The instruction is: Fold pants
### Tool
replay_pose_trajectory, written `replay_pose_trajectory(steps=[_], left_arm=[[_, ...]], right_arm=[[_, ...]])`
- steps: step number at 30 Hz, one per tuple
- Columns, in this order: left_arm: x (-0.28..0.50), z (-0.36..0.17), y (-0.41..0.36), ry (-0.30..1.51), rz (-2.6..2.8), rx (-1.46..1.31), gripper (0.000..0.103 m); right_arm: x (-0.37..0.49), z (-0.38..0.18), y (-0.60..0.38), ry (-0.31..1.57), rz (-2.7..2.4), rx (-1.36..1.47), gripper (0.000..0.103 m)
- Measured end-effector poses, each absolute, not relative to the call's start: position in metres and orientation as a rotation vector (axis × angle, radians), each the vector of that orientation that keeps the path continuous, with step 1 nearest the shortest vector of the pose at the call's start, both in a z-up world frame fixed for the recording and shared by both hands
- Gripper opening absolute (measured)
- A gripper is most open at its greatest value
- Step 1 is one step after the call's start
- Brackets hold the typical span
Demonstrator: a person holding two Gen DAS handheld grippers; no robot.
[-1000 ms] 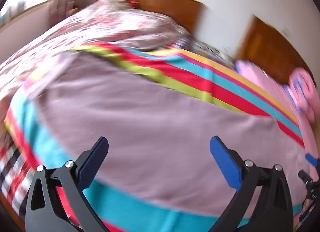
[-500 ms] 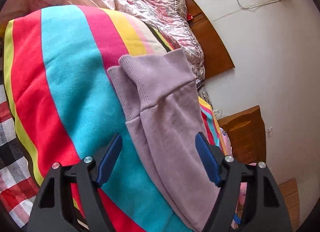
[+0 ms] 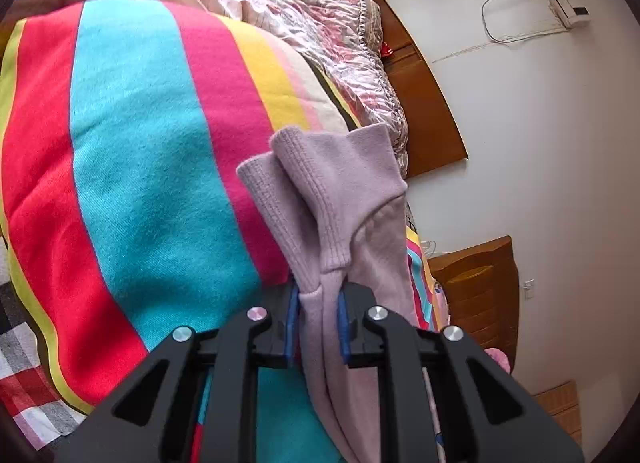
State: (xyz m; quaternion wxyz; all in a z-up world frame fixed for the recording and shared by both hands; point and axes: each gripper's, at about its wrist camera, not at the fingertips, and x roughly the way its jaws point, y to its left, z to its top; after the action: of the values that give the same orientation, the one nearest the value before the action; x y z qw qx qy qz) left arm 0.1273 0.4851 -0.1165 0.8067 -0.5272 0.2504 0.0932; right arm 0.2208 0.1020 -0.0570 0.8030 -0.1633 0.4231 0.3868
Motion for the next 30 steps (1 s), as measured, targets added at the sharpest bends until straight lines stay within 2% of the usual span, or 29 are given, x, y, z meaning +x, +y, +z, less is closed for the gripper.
replay_pose_trajectory(steps=[3, 7, 12, 14, 17, 20, 23, 25, 26, 28, 30], left_arm=[[0.130, -0.084, 0.467, 0.518, 0.222, -1.009, 0.015], [0.144, -0.015, 0.417, 0.489, 0.227, -0.749, 0.015], [0.178, 0.066, 0.274, 0.451, 0.111, -0.240, 0.015], [0.186, 0.073, 0.197, 0.456, 0.009, -0.004, 0.015], [0.185, 0.033, 0.087, 0.558, -0.207, 0.292, 0.018], [0.177, -0.034, 0.019, 0.695, -0.417, 0.451, 0.027], [0.165, -0.070, 0.000, 0.763, -0.497, 0.474, 0.032], [0.161, -0.066, 0.018, 0.764, -0.537, 0.375, 0.052], [0.160, -0.061, 0.032, 0.754, -0.525, 0.318, 0.055], [0.158, -0.050, 0.065, 0.725, -0.444, 0.212, 0.070], [0.155, -0.039, 0.102, 0.701, -0.338, 0.100, 0.077]], right_arm=[[0.212, -0.077, 0.117, 0.857, 0.794, -0.454, 0.095], [0.216, -0.071, 0.108, 0.889, 0.817, -0.427, 0.093], [0.225, -0.012, 0.011, 0.713, 0.744, -0.083, 0.093], [0.228, 0.010, -0.041, 0.640, 0.633, 0.024, 0.093], [0.229, 0.034, -0.130, 0.558, 0.437, 0.182, 0.094], [0.225, 0.041, -0.204, 0.542, 0.284, 0.318, 0.094], [0.218, 0.028, -0.237, 0.601, 0.223, 0.339, 0.095], [0.215, 0.017, -0.238, 0.647, 0.242, 0.337, 0.095], [0.215, 0.008, -0.233, 0.679, 0.267, 0.335, 0.095], [0.214, -0.010, -0.217, 0.738, 0.332, 0.350, 0.095], [0.216, -0.032, -0.196, 0.812, 0.418, 0.401, 0.094]])
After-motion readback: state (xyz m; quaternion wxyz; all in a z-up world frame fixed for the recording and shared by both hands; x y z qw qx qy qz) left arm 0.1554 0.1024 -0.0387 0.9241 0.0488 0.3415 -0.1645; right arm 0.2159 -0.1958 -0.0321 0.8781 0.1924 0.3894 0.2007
